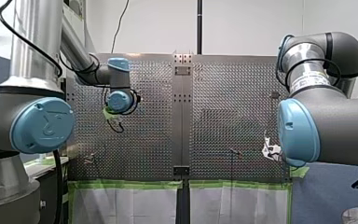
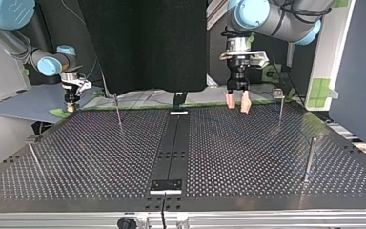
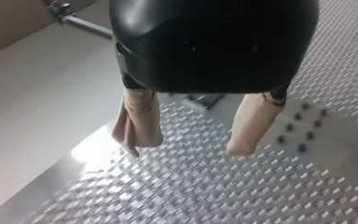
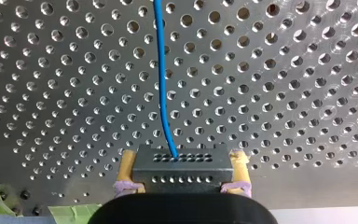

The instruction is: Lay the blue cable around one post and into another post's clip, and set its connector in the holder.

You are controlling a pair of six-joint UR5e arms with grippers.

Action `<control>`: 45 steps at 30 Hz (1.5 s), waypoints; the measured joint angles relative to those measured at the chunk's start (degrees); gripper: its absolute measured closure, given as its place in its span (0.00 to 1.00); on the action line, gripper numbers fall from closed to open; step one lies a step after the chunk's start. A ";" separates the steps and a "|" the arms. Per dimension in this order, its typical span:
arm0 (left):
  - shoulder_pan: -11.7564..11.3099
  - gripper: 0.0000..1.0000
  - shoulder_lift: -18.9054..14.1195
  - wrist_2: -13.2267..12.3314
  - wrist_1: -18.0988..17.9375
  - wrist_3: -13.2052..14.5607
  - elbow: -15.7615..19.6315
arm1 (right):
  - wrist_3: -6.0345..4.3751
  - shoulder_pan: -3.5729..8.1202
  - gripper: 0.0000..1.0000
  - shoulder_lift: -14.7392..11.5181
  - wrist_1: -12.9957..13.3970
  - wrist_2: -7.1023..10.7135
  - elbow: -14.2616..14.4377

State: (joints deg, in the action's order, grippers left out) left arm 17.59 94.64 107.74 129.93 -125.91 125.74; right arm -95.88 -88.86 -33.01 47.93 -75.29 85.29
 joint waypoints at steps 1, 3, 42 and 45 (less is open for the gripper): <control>-0.44 0.00 0.03 0.40 -0.34 -0.43 0.00 | -0.02 -0.01 1.00 0.01 0.02 0.01 0.01; -1.49 0.00 0.09 1.41 -0.90 -1.48 -0.04 | -0.07 -0.06 1.00 0.05 0.04 0.03 0.01; -23.27 0.00 4.34 -1.24 -0.55 -11.53 -7.87 | -0.16 -1.12 1.00 0.11 -0.09 0.06 0.01; -24.96 0.00 4.38 -2.86 -1.65 -13.18 -7.96 | -0.14 -1.19 1.00 0.12 -0.10 0.05 0.01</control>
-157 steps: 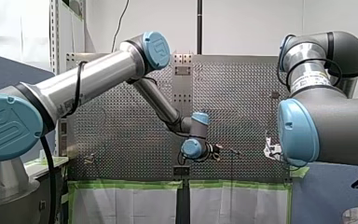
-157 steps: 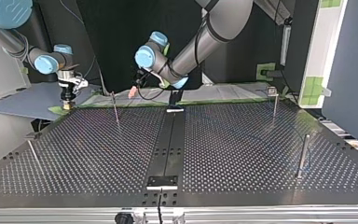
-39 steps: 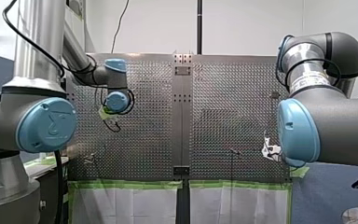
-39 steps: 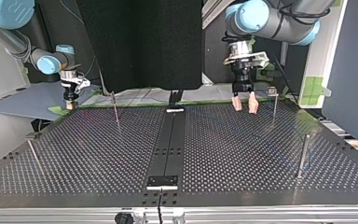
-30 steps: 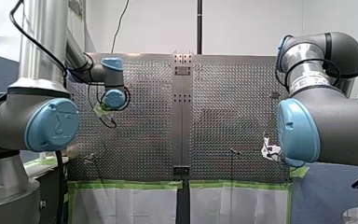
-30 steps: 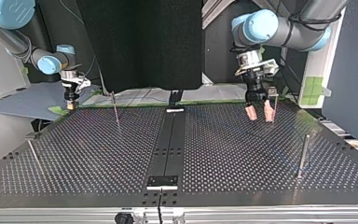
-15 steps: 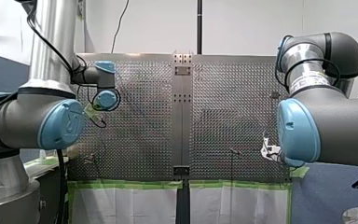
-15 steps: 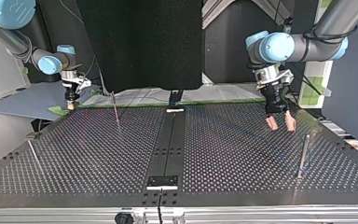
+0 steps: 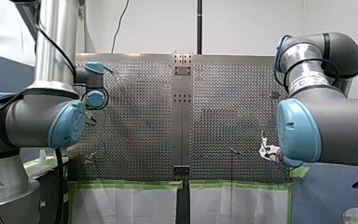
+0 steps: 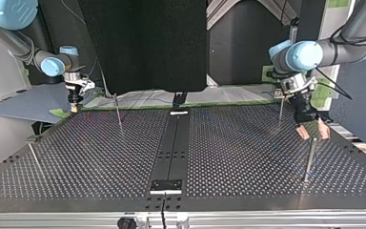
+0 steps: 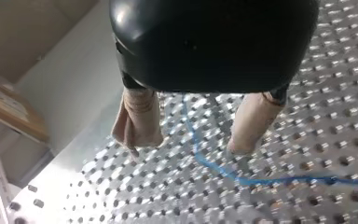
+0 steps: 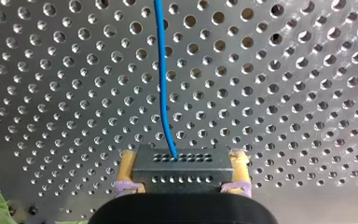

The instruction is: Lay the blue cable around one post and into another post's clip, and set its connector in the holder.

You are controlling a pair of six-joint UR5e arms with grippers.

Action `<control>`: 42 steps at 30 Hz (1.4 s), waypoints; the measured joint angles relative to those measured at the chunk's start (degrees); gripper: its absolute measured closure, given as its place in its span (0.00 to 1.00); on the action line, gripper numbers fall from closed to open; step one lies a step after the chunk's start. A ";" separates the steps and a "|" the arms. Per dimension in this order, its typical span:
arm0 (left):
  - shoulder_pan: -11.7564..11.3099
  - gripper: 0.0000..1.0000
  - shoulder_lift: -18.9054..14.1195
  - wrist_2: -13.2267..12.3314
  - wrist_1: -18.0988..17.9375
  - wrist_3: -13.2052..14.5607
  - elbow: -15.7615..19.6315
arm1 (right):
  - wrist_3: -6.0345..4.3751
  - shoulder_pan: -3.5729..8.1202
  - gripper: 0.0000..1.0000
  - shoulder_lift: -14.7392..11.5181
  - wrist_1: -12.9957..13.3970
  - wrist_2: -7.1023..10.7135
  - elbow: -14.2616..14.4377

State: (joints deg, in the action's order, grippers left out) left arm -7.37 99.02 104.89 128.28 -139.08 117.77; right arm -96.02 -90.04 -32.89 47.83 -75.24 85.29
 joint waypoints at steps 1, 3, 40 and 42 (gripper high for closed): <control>-0.51 0.00 -0.01 -0.50 -0.45 -0.51 -0.09 | 0.00 0.00 1.00 0.00 0.00 0.00 0.00; -1.65 0.00 -0.01 -1.64 -1.46 -1.65 -0.48 | -0.02 -0.01 1.00 0.00 0.03 0.00 0.00; -2.81 0.00 0.27 -8.94 -1.74 -19.33 -2.43 | -0.22 -0.14 1.00 0.13 0.26 0.00 0.00; -2.48 0.00 0.64 -8.80 -0.70 -18.44 -3.10 | -0.23 -0.15 1.00 0.13 0.26 0.00 0.00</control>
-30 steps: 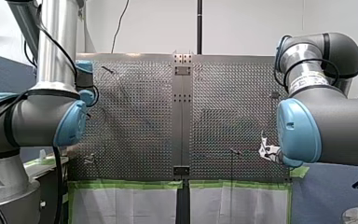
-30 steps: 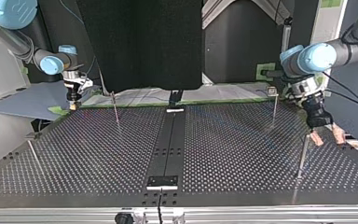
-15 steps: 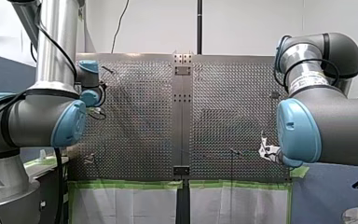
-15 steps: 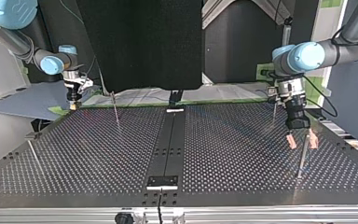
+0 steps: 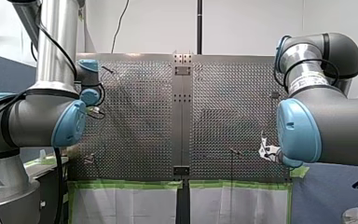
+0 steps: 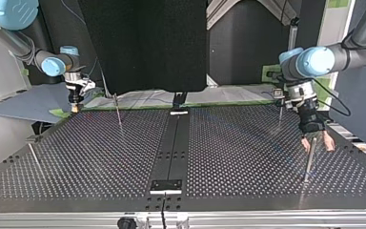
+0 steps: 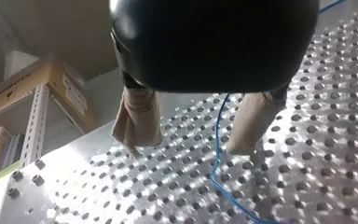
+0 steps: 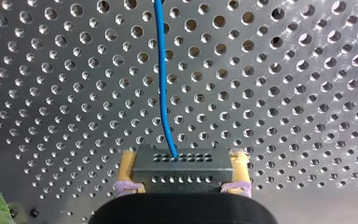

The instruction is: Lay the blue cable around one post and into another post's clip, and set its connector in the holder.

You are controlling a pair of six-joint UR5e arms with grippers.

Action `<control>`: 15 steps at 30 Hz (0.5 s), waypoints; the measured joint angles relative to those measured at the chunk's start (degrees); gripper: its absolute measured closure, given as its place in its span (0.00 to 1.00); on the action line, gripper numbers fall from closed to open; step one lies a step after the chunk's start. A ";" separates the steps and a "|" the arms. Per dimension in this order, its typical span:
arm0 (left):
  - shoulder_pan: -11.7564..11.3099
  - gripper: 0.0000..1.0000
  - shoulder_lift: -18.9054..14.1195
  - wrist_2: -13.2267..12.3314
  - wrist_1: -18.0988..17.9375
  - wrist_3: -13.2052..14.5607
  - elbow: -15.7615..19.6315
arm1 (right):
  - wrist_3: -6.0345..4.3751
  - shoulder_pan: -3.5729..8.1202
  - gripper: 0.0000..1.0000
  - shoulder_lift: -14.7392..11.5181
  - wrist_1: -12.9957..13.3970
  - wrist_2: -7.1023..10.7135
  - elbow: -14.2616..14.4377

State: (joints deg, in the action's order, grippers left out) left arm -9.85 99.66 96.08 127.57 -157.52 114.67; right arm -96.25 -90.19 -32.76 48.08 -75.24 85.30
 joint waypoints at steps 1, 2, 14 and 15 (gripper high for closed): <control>0.23 0.00 0.32 -0.13 0.51 0.46 -0.39 | 0.00 -0.01 1.00 0.00 0.00 0.00 0.00; 0.45 0.00 0.73 -0.29 1.01 0.92 -0.82 | 0.00 -0.02 1.00 0.00 0.00 0.00 -0.01; 1.16 0.00 2.65 2.35 5.70 4.26 -2.30 | -0.07 -0.02 1.00 0.03 0.00 0.00 0.00; 1.13 0.00 2.65 3.04 6.23 4.95 -2.38 | -0.08 -0.02 1.00 0.02 0.00 0.00 0.00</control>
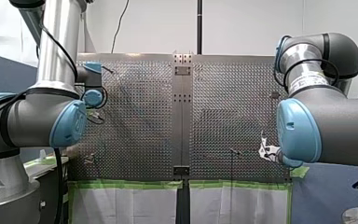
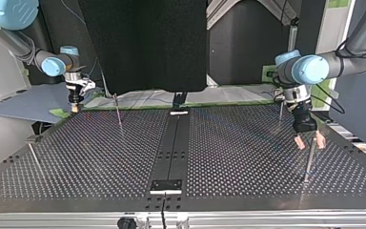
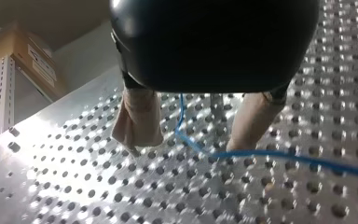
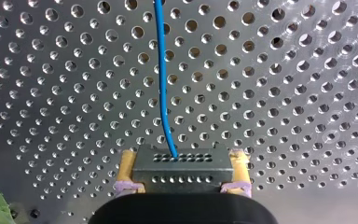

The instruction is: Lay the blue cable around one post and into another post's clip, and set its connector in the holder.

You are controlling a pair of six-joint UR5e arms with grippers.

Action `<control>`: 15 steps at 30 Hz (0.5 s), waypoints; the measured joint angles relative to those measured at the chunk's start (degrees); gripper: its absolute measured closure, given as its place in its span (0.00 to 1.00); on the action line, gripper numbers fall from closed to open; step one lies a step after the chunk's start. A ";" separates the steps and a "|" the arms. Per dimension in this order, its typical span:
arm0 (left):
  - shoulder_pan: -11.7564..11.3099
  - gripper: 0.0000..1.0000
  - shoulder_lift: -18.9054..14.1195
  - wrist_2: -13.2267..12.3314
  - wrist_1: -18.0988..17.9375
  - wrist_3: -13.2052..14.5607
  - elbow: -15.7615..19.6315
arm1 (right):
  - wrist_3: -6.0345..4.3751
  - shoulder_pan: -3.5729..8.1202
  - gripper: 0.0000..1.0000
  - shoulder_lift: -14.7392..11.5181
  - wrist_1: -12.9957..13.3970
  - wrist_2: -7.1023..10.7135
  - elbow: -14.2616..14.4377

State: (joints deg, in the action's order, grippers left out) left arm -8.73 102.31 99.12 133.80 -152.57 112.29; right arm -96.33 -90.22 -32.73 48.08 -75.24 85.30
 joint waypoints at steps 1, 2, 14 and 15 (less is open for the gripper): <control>-0.03 0.00 0.00 0.44 0.32 0.53 -0.05 | 0.00 0.00 1.00 0.00 0.00 0.00 0.00; -0.04 0.00 0.00 0.78 0.57 1.00 -0.08 | -0.01 0.00 1.00 0.00 0.00 0.00 0.01; 1.04 0.00 2.80 -0.16 1.66 3.51 -0.73 | -0.16 0.02 1.00 0.03 0.00 0.00 -0.02; 1.15 0.00 3.52 -0.18 1.71 3.63 -0.79 | -0.16 0.02 1.00 0.04 0.00 0.00 -0.02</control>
State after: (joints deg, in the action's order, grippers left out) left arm -7.57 105.83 98.94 135.51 -148.94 111.50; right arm -96.49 -90.20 -32.70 48.09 -75.24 85.28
